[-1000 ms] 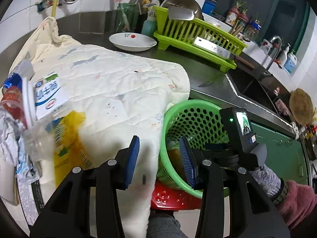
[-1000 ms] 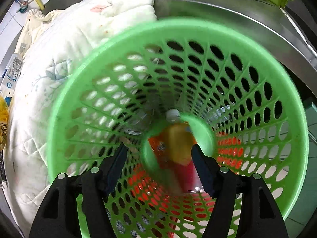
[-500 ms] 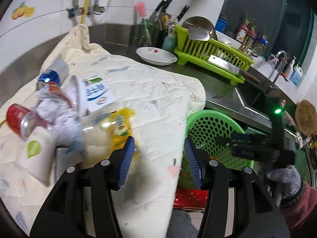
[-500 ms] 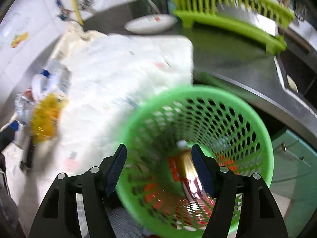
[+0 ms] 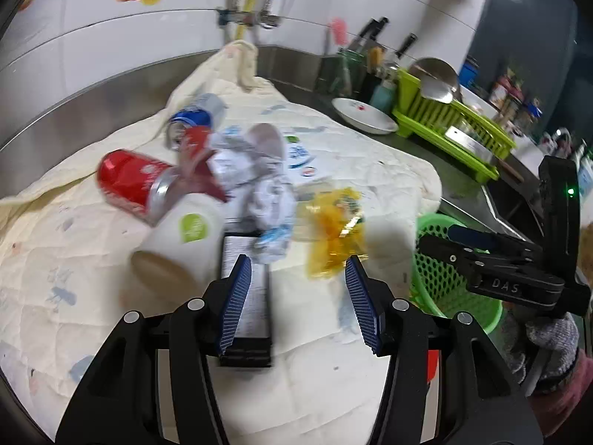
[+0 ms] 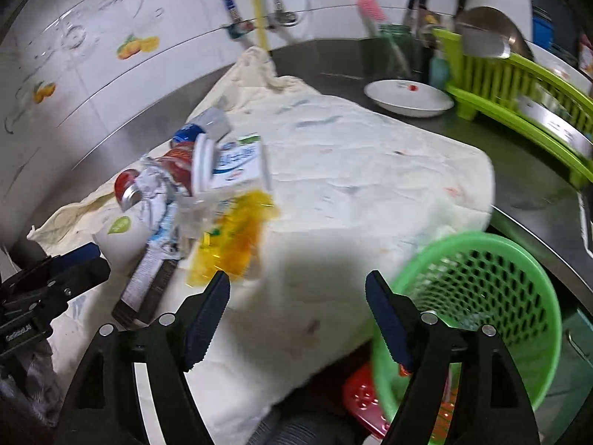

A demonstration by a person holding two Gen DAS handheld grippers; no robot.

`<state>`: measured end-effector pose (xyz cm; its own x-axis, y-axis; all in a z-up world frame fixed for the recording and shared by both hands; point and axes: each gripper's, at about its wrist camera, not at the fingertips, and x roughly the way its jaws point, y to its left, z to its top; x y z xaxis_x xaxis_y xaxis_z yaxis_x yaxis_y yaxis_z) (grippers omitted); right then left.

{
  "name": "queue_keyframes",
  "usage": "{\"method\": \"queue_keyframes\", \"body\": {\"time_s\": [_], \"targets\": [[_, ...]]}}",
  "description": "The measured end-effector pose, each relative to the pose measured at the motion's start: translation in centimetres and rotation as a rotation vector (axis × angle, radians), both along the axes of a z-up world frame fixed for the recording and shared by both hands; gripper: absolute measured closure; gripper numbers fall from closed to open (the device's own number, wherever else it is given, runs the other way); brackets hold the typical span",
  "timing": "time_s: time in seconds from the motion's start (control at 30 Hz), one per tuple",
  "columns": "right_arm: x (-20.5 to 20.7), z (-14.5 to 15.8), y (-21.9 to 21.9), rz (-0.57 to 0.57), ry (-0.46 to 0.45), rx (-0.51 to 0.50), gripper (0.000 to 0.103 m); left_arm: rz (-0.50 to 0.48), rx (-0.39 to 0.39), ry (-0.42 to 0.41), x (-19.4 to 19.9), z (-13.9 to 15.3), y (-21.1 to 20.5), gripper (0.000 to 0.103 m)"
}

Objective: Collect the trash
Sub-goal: 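Grasp the yellow snack packet with the right tool while the left grasps crumpled paper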

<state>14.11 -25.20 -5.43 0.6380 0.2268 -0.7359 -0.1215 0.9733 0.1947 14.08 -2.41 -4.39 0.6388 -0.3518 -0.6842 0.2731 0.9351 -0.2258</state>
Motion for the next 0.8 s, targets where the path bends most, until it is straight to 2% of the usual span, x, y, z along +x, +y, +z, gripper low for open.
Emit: {"method": "queue_keyframes", "body": {"time_s": [0.27,0.67,0.73,0.8], "targets": [[2.9,-0.7,3.7,0.041,-0.002,0.007,0.021,0.069,-0.025,0.003,0.4,0.2,3.3,0.050],[7.0,-3.8,5.3,0.067,0.070,0.044,0.019,0.081,-0.032,-0.004,1.7,0.6,3.9,0.050],[7.1,-4.2,5.2,0.070,0.078,0.043,0.023,0.079,-0.031,0.000,2.1,0.5,3.8,0.050],[7.1,-4.4,5.1,0.082,0.086,0.052,0.031,0.077,-0.031,0.004,2.5,0.4,3.6,0.050]]}}
